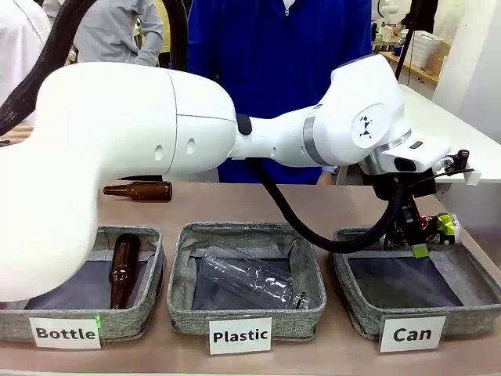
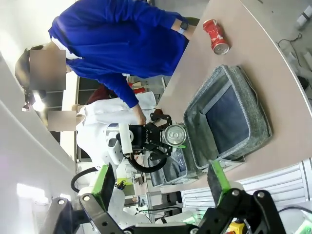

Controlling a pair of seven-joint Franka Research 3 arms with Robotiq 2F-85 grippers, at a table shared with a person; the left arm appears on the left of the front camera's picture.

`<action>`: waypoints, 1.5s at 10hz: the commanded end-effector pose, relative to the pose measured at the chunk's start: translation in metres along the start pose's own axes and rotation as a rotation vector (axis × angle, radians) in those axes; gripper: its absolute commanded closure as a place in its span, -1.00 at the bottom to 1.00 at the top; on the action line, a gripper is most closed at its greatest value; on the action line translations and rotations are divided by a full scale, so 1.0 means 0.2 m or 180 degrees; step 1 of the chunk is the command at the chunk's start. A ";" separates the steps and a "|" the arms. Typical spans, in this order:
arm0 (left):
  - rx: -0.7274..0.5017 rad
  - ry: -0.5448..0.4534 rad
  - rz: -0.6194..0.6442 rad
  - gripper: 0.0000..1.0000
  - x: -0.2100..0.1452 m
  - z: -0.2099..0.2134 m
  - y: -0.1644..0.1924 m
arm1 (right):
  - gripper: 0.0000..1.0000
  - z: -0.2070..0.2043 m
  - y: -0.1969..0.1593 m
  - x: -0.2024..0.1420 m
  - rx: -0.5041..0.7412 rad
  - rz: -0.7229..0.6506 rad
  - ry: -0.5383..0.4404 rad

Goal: Sort the can waste into the basket.
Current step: Pick up the can waste from the table and place it in the right Fabric basket.

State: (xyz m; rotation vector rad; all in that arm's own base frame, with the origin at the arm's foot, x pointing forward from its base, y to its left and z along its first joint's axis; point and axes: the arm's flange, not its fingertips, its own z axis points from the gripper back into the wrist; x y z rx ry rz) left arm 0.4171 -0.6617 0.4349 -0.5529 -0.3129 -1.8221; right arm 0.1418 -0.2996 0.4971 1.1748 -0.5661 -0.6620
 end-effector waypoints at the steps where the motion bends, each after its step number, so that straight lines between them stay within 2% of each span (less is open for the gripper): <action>1: 0.0129 0.0104 0.0076 -0.82 0.03 0.04 0.01 | -1.00 0.01 0.00 -0.02 0.0012 0.0086 0.0012; 2: 0.0146 0.0088 0.0101 -1.00 0.02 0.07 0.01 | -1.00 0.01 0.00 -0.02 0.0012 0.0086 0.0012; 6: 0.0234 -0.0068 0.0228 -1.00 -0.01 0.28 -0.12 | -1.00 0.01 0.00 -0.02 0.0012 0.0086 0.0012; 7: 0.0120 0.0020 0.0500 -1.00 -0.03 0.39 -0.16 | -1.00 0.00 0.00 0.00 -0.0001 0.0002 0.0005; 8: 0.0061 0.0132 0.0856 -1.00 -0.07 0.56 -0.22 | -1.00 -0.11 0.03 0.00 -0.0086 0.0075 0.0177; 9: -0.0061 0.0095 0.1068 -1.00 -0.16 0.81 -0.31 | -1.00 -0.27 0.08 0.03 -0.0148 0.0122 0.0379; 11: -0.0175 -0.0160 0.1243 -1.00 -0.39 1.28 -0.52 | -1.00 -0.62 0.18 0.02 -0.0332 0.0272 0.0710; 12: 0.0059 -0.0303 0.1447 -1.00 -0.56 1.51 -0.61 | -1.00 -0.80 0.25 -0.02 -0.0382 0.0428 0.0922; 13: 0.0275 -0.0503 0.1760 -1.00 -0.78 1.75 -0.72 | -1.00 -1.00 0.33 -0.10 -0.0380 0.0573 0.1111; 15: 0.0294 -0.1034 0.2444 -1.00 -1.24 2.10 -0.88 | -1.00 -1.32 0.46 -0.22 -0.0264 0.0704 0.1491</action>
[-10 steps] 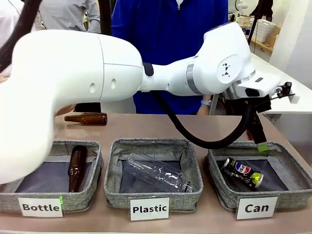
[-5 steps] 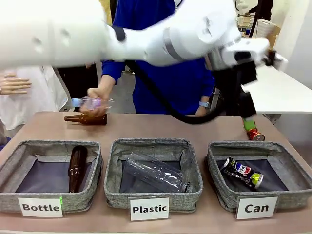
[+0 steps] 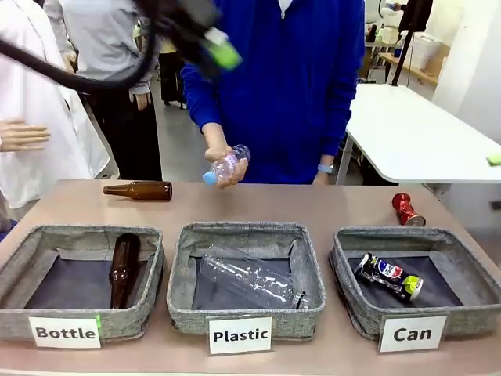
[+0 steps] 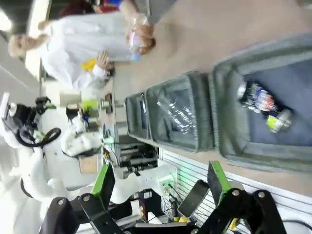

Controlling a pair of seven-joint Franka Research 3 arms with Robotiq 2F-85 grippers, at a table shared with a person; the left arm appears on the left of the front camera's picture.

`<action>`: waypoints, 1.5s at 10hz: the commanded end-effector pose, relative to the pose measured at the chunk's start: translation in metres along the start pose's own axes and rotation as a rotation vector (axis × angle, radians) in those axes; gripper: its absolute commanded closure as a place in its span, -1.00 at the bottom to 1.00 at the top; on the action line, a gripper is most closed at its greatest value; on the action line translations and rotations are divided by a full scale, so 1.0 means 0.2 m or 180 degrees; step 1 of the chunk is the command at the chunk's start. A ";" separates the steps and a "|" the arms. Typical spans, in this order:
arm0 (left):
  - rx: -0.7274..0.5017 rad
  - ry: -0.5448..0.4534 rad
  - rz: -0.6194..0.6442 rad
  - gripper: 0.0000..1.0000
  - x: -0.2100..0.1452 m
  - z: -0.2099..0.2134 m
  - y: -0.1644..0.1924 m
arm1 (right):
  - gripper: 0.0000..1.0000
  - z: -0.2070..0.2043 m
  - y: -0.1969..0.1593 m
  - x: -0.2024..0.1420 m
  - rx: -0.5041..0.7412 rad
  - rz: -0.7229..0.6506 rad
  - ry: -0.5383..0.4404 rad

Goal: Sort the can waste into the basket.
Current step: Pick up the can waste from the table and place it in the right Fabric basket.

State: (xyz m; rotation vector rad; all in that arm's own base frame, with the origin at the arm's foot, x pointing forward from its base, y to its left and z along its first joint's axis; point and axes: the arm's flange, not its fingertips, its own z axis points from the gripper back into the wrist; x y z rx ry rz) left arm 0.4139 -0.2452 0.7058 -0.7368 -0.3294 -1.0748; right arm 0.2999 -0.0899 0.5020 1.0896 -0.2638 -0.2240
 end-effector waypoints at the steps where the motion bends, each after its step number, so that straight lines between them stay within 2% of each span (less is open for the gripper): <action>1: -0.0107 -0.0543 0.0683 -1.00 -0.50 0.20 0.12 | -1.00 -0.23 0.12 0.09 0.0143 0.0037 0.0172; 3: -0.0178 -0.1548 0.1708 -1.00 -1.09 0.43 0.25 | -1.00 -0.45 0.25 0.21 0.0509 -0.0075 0.0440; 5: -0.0280 -0.2190 0.2435 -1.00 -1.65 0.50 0.33 | -1.00 -0.55 0.31 0.31 0.0885 -0.0319 0.0737; 7: -0.0576 -0.2649 0.2808 -1.00 -2.03 0.43 0.40 | -1.00 -0.56 0.23 0.39 0.0878 -0.0546 0.0520; 8: -0.0583 -0.2723 0.2912 -1.00 -2.12 0.40 0.43 | -1.00 -0.54 0.20 0.38 0.0868 -0.0554 0.0398; 9: -0.0468 -0.2269 0.2761 -1.00 -2.04 0.49 0.40 | -1.00 -0.61 0.24 0.35 0.0825 -0.0380 0.0622; 15: -0.0468 -0.2269 0.2761 -1.00 -2.04 0.49 0.40 | -1.00 -0.61 0.24 0.35 0.0825 -0.0380 0.0622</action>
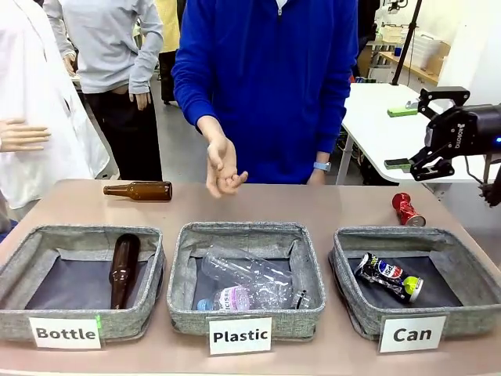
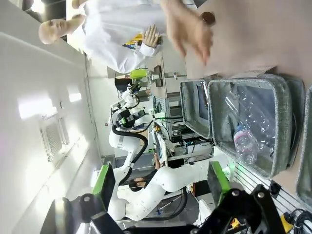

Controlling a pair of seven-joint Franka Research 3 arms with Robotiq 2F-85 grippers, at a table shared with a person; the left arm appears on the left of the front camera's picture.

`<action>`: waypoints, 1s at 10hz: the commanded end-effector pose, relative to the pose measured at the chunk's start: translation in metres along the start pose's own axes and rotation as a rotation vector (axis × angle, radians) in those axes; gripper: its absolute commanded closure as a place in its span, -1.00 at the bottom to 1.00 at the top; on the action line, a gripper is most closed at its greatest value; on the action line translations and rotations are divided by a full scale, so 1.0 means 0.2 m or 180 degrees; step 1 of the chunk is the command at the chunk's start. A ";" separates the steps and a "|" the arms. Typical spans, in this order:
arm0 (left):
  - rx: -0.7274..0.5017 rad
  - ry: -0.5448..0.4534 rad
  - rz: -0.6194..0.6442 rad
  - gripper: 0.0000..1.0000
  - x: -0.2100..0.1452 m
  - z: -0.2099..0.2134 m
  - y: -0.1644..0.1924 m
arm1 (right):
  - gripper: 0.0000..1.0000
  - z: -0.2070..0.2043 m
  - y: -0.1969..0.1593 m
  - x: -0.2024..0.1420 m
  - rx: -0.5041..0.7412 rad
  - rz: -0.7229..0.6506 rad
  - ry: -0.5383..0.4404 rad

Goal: Sort the can waste into the basket.
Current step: Pick up the can waste from the table and place it in the right Fabric basket.

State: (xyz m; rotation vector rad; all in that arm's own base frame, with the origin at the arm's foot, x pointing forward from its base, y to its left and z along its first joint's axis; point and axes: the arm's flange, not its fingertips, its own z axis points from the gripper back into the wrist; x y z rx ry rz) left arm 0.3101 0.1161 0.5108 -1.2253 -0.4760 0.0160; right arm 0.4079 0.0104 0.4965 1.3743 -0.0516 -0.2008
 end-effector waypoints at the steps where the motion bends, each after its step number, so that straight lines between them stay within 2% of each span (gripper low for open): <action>1: -0.0028 0.0019 0.0010 -1.00 -0.01 0.02 0.01 | -1.00 0.00 0.01 -0.01 0.0007 0.0023 0.0015; 7: -0.0028 0.0019 0.0010 -1.00 -0.01 0.02 0.01 | -1.00 0.00 0.00 0.00 0.0000 -0.0001 0.0000; 9: -0.0028 0.0019 0.0010 -1.00 -0.01 0.02 0.01 | -1.00 -0.11 0.06 0.16 -0.1552 0.0031 -0.0609; 10: -0.0028 0.0019 0.0010 -1.00 -0.01 0.02 0.01 | -1.00 -0.11 0.07 0.27 -0.2090 -0.0073 -0.0815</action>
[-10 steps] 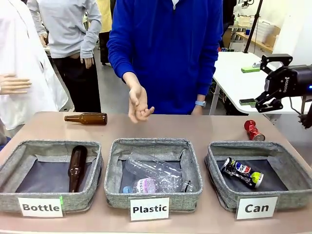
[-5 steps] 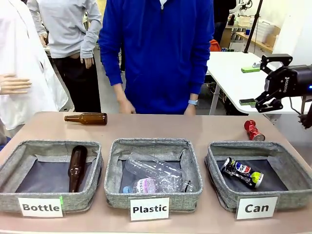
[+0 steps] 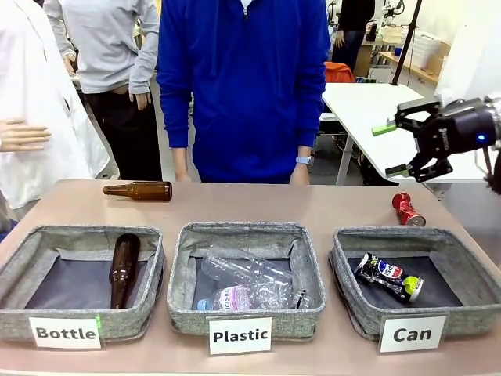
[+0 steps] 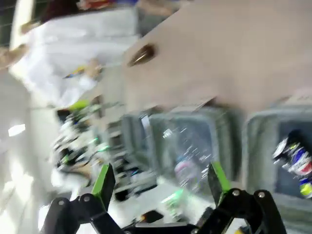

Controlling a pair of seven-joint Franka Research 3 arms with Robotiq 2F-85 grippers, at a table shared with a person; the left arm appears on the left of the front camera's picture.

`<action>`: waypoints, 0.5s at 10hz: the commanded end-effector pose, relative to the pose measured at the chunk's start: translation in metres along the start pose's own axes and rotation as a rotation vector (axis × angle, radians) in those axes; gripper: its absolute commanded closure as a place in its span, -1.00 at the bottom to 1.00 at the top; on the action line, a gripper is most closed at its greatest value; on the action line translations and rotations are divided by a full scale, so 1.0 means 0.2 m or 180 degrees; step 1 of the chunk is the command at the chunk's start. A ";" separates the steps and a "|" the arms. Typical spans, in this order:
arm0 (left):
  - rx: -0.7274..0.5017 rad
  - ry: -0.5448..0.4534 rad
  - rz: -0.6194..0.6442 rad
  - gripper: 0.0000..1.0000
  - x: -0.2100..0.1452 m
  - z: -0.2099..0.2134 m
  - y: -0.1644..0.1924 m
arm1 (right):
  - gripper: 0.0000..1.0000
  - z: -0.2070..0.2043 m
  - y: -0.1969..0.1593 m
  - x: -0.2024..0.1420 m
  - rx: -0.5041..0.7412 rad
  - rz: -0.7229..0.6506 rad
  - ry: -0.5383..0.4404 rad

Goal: Sort the can waste into the basket.
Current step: Pick up the can waste from the table and place it in the right Fabric basket.

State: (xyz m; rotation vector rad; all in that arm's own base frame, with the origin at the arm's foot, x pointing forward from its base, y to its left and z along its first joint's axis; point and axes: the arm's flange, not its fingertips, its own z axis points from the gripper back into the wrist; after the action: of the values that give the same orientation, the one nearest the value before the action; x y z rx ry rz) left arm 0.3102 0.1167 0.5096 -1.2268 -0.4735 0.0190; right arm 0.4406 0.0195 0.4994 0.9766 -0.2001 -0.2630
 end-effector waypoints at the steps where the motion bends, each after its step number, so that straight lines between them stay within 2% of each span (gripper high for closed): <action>1: -0.0027 0.0018 -0.0003 -1.00 -0.01 0.01 0.00 | -1.00 -0.07 0.03 0.21 -0.1660 -0.0205 -0.0417; 2: -0.0027 0.0018 -0.0003 -1.00 -0.01 0.01 0.00 | -1.00 -0.07 0.00 0.26 -0.2468 -0.0206 -0.0653; 3: -0.0027 0.0018 -0.0003 -1.00 -0.01 0.01 0.00 | -1.00 -0.08 -0.03 0.30 -0.2985 -0.0229 -0.0636; 4: -0.0027 0.0018 -0.0003 -1.00 -0.01 0.01 0.00 | -1.00 -0.07 -0.04 0.33 -0.3315 -0.0290 -0.0717; 5: -0.0027 0.0018 -0.0003 -1.00 -0.01 0.01 0.00 | -1.00 -0.05 -0.04 0.34 -0.3324 -0.0379 -0.0802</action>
State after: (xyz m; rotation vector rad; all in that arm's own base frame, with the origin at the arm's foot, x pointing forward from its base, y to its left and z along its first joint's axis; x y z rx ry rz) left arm 0.3103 0.1169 0.5092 -1.2273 -0.4725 0.0200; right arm 0.5054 -0.0071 0.4759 0.2190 -0.3433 -0.4197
